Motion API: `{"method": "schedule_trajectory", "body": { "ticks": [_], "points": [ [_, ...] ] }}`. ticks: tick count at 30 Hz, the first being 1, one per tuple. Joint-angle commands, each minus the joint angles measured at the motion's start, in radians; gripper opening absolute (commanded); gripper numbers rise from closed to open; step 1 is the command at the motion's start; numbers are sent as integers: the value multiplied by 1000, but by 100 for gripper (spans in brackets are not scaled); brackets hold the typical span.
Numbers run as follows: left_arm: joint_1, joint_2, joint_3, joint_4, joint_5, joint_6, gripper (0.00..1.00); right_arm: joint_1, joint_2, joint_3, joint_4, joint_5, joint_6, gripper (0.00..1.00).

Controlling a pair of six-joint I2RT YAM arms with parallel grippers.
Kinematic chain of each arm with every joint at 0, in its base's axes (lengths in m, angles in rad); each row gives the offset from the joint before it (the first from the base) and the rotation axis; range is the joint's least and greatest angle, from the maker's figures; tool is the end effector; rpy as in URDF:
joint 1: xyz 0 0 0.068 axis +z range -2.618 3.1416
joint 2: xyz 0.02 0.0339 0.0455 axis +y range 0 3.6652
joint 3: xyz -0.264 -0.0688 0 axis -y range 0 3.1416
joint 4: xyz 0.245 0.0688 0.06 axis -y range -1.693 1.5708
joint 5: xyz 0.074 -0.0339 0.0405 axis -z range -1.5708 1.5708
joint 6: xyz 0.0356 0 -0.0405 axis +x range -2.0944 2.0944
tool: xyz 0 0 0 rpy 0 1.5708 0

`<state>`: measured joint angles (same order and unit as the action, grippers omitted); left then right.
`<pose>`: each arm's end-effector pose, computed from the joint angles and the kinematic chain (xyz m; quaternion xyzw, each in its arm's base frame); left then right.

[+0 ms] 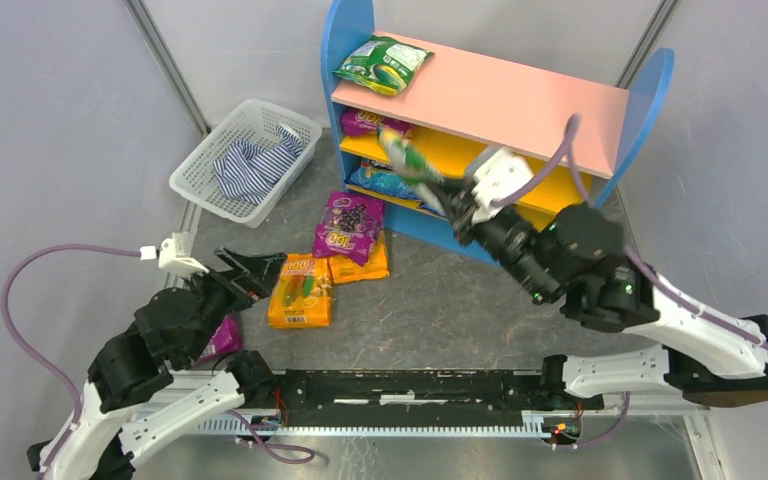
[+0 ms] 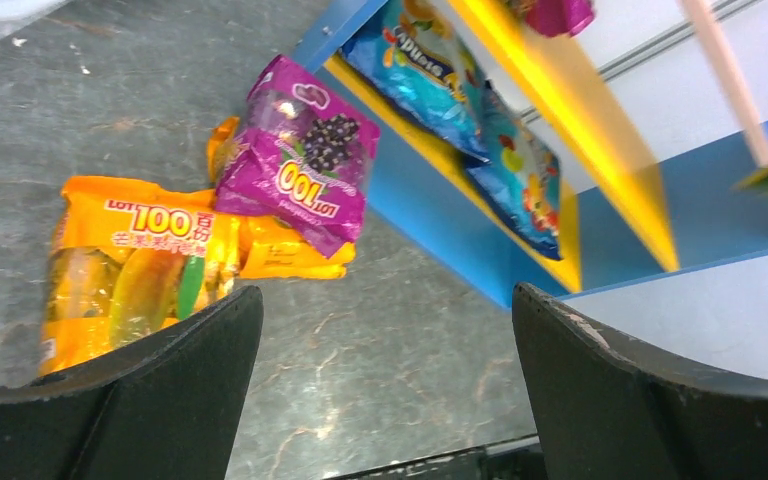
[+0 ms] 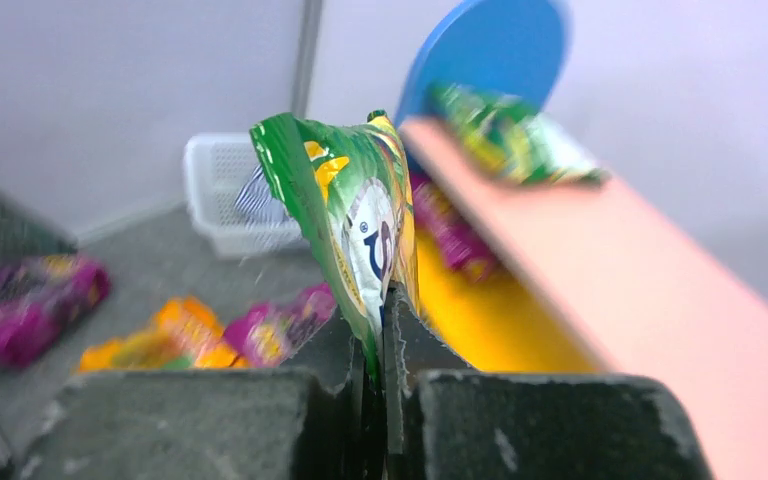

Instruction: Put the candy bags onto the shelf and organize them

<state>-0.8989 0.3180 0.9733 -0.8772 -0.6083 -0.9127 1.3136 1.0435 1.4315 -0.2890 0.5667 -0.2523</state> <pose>0.0331 -0.0089 0.3702 -0.1922 0.7439 -0.3245 0.5517 0.0680 0.1835 0.5002 -0.3077 0.6030 0.1983 0.7088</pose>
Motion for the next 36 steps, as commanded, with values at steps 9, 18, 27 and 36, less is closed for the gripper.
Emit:
{"method": "schedule_trajectory", "body": {
  "ticks": [9, 18, 27, 36],
  "points": [
    [-3, 223, 33, -42, 38, 208, 100, -138, 408, 560, 226, 403, -558, 1],
    [-3, 278, -11, -34, 62, 270, 100, -419, 481, 531, 196, 145, -593, 0],
    [-3, 264, -61, 15, 83, 275, 100, -643, 492, 480, 47, -193, -592, 1],
    [-3, 233, -80, 35, 90, 275, 100, -704, 516, 453, -33, -260, -624, 1]
  ]
}}
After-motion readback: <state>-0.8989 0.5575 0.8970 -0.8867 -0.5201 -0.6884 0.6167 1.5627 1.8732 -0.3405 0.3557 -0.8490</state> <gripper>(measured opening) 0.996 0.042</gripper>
